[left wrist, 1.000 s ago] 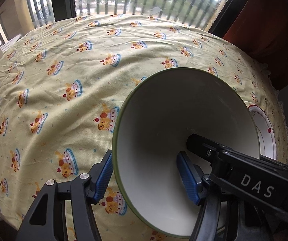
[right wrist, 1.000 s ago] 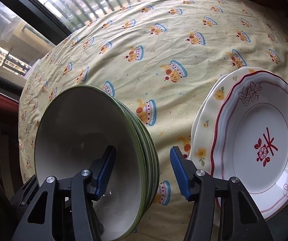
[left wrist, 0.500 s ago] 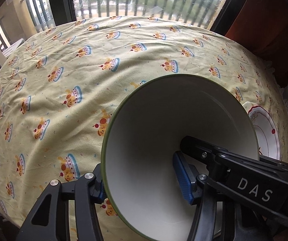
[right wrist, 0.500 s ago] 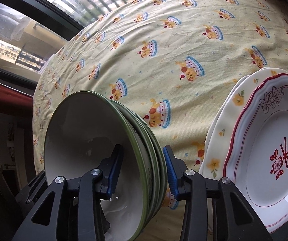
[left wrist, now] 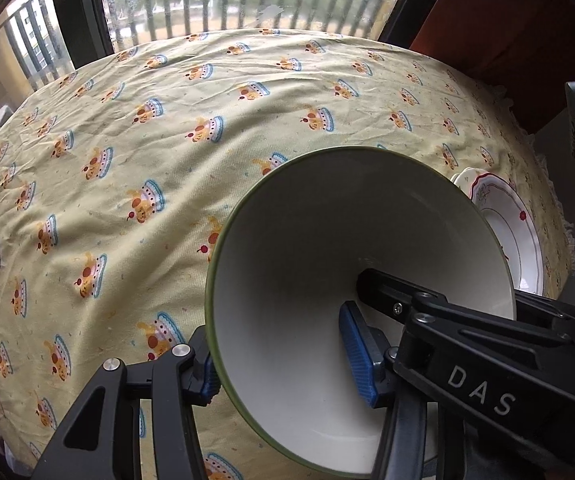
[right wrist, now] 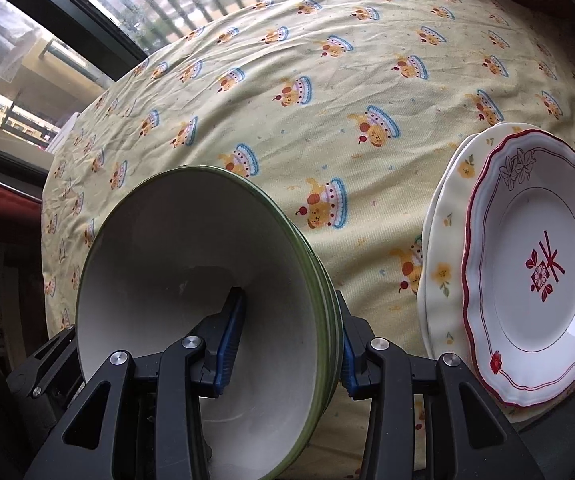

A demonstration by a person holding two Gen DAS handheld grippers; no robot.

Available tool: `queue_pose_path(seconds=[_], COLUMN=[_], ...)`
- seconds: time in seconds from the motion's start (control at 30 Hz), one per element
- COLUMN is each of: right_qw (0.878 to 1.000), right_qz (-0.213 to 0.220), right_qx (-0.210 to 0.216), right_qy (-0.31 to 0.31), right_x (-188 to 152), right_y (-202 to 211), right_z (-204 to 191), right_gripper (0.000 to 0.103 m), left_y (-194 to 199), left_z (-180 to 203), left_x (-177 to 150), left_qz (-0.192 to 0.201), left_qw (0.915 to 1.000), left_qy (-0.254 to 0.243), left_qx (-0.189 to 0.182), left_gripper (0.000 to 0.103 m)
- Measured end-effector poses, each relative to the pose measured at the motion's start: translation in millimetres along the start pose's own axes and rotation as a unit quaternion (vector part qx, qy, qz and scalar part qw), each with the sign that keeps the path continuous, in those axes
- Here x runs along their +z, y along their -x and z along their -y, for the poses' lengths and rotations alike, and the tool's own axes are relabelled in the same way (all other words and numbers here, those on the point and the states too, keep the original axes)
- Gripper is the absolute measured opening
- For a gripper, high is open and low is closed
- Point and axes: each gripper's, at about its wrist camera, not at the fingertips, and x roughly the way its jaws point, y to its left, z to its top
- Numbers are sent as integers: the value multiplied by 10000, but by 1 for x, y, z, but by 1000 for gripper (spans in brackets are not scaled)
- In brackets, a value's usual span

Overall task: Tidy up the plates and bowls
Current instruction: 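Tilt the nested bowls with both grippers and bring them over the plates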

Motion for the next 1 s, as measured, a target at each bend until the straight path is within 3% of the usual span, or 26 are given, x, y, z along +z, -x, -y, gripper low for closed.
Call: queue_pose_path(seconds=[0.33,1.0], right_qw=[9987,9969], right_qz=[394,431], right_qx=[-195,29], right_qy=[-262,657], right_x=[-17,-5], right_y=[29,66], right_z=[-21,32], right_gripper=[44,44], left_y=[27,34], left_z=[-7,63], left_x=[-2,-6], left_qz=[173,626], left_qw=[9993,9963], left_qy=[-286,566], left_qx=[-191,163], left_gripper=[51,51])
